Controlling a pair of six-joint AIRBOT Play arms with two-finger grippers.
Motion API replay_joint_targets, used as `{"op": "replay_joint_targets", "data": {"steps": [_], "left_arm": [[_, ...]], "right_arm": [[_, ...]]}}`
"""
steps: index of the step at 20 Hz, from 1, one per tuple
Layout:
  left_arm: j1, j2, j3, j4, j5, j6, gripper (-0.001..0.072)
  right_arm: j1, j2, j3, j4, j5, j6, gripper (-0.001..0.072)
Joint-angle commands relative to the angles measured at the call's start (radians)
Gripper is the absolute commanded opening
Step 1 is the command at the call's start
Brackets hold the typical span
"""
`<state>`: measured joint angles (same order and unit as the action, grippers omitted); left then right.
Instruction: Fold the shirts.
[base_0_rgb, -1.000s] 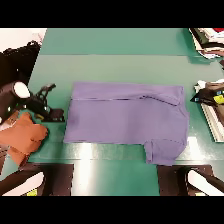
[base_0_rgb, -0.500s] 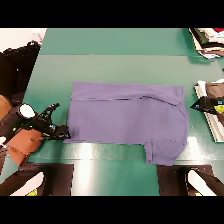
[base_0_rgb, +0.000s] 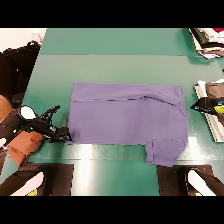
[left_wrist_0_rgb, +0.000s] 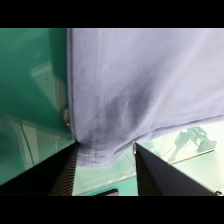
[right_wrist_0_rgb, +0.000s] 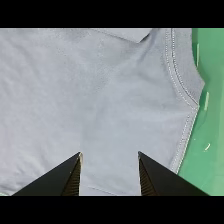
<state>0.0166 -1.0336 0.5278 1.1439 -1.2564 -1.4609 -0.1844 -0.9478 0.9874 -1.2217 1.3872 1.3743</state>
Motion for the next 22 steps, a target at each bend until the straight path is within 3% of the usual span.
{"op": "replay_joint_targets", "data": {"steps": [1, 2, 3, 8, 9, 10, 11, 16, 22], "left_arm": [[0.0, 0.0, -0.002, 0.006, 0.001, 0.004, 0.0145], [0.0, 0.0, -0.002, -0.003, 0.006, 0.021, 0.0032], [0.0, 0.0, 0.002, -0.008, 0.008, 0.028, 0.0025], [0.0, 0.092, 0.09, -0.009, 0.0, 0.028, 0.0023], [0.0, 0.117, 0.107, -0.011, -0.001, 0.028, 0.0023], [0.0, 0.133, 0.119, -0.019, -0.001, 0.028, 0.0023], [0.0, 0.142, 0.127, -0.029, 0.0, 0.028, 0.0023], [0.0, 0.145, 0.128, -0.034, 0.015, 0.028, 0.0024], [0.0, 0.144, 0.128, -0.068, 0.023, 0.029, 0.0024]], "right_arm": [[0.0, 0.001, 0.0, 0.0, -0.002, 0.0, 0.0407], [0.0, 0.001, 0.0, 0.0, -0.001, 0.0, 0.0408], [0.0, 0.001, 0.0, -0.002, 0.005, 0.0, 0.0407], [-0.034, 0.002, -0.082, -0.111, 0.123, 0.001, 0.0409], [-0.059, 0.001, -0.128, -0.113, 0.143, 0.001, 0.044], [-0.087, 0.001, -0.181, -0.113, 0.159, 0.001, 0.0538], [-0.113, 0.001, -0.23, -0.113, 0.171, 0.001, 0.0549], [-0.143, 0.001, -0.432, -0.113, 0.174, 0.016, 0.0546], [-0.075, 0.0, -0.515, -0.113, 0.092, 0.037, 0.0545]]}}
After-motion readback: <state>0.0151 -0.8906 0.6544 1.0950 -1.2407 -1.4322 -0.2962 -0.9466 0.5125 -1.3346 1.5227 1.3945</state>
